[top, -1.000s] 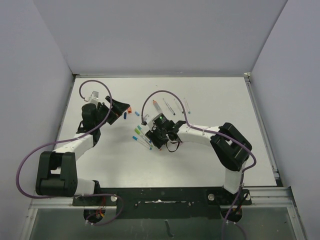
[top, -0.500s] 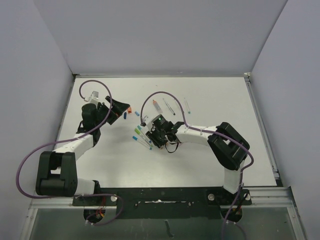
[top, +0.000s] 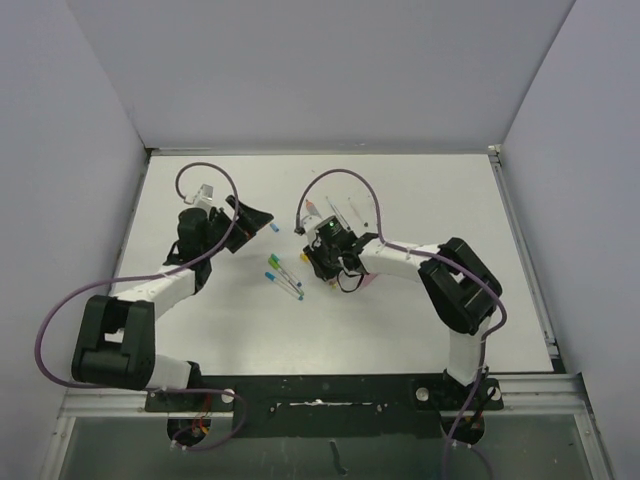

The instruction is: Open the pen caps

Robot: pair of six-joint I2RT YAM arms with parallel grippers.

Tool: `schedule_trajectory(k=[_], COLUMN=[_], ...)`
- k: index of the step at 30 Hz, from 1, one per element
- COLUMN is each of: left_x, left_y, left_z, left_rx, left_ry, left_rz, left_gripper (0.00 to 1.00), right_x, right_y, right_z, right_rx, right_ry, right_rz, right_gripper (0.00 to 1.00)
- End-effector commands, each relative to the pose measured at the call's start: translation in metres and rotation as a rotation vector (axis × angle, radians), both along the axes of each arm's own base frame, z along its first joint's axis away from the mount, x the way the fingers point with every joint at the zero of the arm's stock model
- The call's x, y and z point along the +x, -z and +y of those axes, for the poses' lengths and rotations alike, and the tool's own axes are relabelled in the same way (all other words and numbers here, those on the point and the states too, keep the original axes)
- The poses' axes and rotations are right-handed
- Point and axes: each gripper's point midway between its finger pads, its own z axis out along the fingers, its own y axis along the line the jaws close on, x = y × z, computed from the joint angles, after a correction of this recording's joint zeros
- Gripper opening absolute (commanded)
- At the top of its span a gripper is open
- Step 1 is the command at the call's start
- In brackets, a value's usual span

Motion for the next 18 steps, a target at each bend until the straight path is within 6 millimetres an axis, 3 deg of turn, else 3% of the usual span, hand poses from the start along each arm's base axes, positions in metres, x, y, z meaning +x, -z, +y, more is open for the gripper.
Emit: schedule_trajectory(k=[1,7,18], left_x=[0.009,0.014,0.024], left_y=[-0.004,0.003,0.018], left_z=[-0.027,-0.056,-0.092], left_rx=[-0.013,-0.026,-0.061], left_ry=[0.039,0.083,0.159], left_rz=[-0.022,-0.014,-0.001], left_gripper=[0.98,0.97,0.88], right_x=[0.047,0.062,0.056], right_y=[-0.049,-0.090,-0.133], right_z=[0.006,0.013,0.033], right_rx=[0.175,0.271,0.400], right_ry=[0.108,0.100,0.018], right_rz=[-0.083,-0.159,-0.196], right_gripper=[0.00,0.00,0.00])
